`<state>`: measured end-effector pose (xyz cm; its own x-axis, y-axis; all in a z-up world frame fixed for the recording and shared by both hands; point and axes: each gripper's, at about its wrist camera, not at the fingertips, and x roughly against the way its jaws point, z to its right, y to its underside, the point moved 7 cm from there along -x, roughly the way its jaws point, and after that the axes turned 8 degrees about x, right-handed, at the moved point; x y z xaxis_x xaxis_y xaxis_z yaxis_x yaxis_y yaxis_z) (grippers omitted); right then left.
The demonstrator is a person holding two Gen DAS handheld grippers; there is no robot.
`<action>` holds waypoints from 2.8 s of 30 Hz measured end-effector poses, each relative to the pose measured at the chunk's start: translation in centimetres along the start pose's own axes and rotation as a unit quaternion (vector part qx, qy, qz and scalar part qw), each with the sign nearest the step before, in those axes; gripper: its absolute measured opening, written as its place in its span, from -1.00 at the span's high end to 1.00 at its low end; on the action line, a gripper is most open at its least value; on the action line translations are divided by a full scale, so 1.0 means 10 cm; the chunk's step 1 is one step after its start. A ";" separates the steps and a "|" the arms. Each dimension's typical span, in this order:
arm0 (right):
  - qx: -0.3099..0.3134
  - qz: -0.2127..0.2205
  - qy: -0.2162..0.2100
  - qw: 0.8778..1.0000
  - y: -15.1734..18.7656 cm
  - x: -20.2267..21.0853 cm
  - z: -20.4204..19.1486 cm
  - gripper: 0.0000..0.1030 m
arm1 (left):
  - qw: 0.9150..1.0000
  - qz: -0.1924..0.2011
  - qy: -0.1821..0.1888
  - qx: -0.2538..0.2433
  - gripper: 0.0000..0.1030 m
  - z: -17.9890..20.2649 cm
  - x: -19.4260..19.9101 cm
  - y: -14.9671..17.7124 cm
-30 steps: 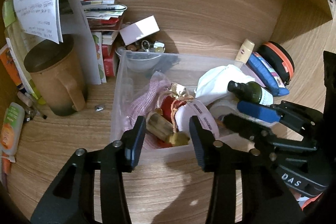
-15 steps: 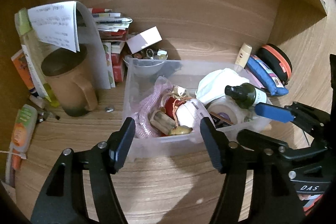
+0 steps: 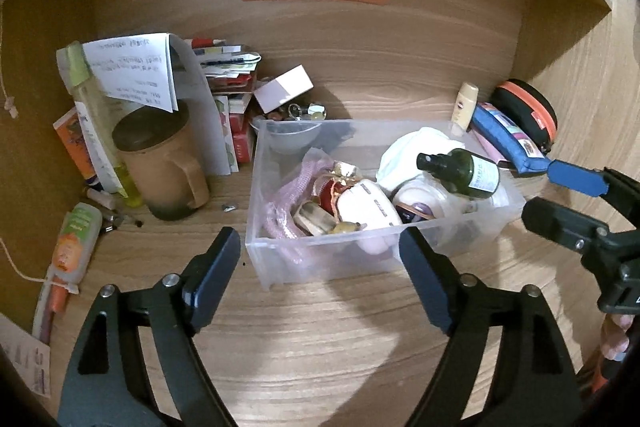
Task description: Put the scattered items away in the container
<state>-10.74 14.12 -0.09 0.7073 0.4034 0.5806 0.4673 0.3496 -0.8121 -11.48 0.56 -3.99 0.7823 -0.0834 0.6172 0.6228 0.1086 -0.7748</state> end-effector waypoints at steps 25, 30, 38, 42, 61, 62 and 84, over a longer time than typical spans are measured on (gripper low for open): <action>-0.008 -0.003 0.001 1.000 0.25 0.19 -0.09 -0.65 | 0.998 0.051 -0.012 -0.015 -0.90 0.08 0.40 0.09; -0.008 -0.010 -0.003 1.000 0.26 0.15 -0.09 -0.65 | 0.998 0.051 -0.015 -0.015 -0.90 0.09 0.38 0.10; -0.014 -0.015 -0.007 1.000 0.28 0.11 -0.08 -0.65 | 0.999 0.049 -0.014 -0.014 -0.90 0.10 0.36 0.10; -0.015 -0.017 -0.007 1.000 0.27 0.09 -0.08 -0.65 | 0.998 0.053 -0.014 -0.016 -0.90 0.09 0.34 0.10; -0.020 -0.026 -0.008 0.999 0.31 0.04 -0.07 -0.65 | 0.999 0.052 -0.003 -0.015 -0.90 0.08 0.31 0.08; -0.020 -0.027 -0.008 0.999 0.31 0.04 -0.08 -0.65 | 0.999 0.050 -0.001 -0.015 -0.90 0.07 0.31 0.08; -0.025 -0.026 -0.009 0.999 0.30 0.04 -0.10 -0.65 | 0.999 0.041 0.007 -0.032 -0.98 0.16 0.29 0.11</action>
<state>-8.48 14.53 -2.35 0.6720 0.4004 0.6230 0.5293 0.3286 -0.7822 -8.57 1.99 -2.85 0.8301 -0.0909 0.5502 0.5557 0.0517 -0.8298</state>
